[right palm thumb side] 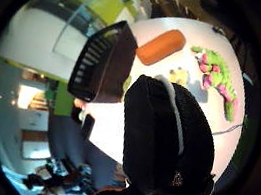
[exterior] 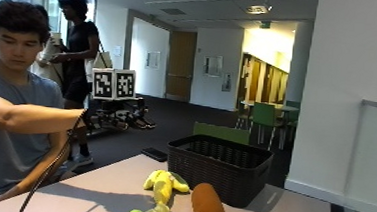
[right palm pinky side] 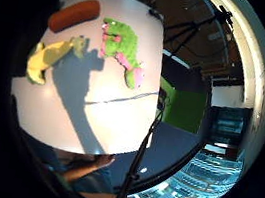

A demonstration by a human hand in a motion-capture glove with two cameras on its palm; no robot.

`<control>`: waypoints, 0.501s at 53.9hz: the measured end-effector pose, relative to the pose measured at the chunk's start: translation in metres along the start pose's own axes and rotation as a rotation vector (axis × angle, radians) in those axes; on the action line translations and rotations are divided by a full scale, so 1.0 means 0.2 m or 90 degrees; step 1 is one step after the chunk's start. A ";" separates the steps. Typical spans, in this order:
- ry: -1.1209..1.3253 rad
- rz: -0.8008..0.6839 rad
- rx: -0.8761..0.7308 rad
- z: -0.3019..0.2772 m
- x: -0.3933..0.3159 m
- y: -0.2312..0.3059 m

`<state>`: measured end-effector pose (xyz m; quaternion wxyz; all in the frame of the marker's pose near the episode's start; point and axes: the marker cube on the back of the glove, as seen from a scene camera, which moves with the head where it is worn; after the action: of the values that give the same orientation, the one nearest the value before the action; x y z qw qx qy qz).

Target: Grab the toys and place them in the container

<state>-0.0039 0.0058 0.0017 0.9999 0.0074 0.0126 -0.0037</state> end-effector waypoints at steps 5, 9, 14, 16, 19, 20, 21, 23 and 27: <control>-0.008 0.006 -0.003 -0.01 0.01 -0.02; 0.003 0.002 0.001 -0.01 0.01 -0.01; -0.001 0.007 0.000 -0.02 0.03 -0.03; -0.001 0.006 0.001 -0.02 0.03 -0.03; -0.005 0.005 0.003 -0.02 0.03 -0.04; -0.004 0.004 0.004 -0.02 0.03 -0.04; 0.001 0.003 0.006 -0.02 0.03 -0.04; 0.011 -0.001 0.011 -0.02 0.03 -0.02; 0.000 0.003 -0.006 -0.03 0.11 -0.06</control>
<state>0.0174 -0.0056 -0.0052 0.9999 0.0026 0.0129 -0.0016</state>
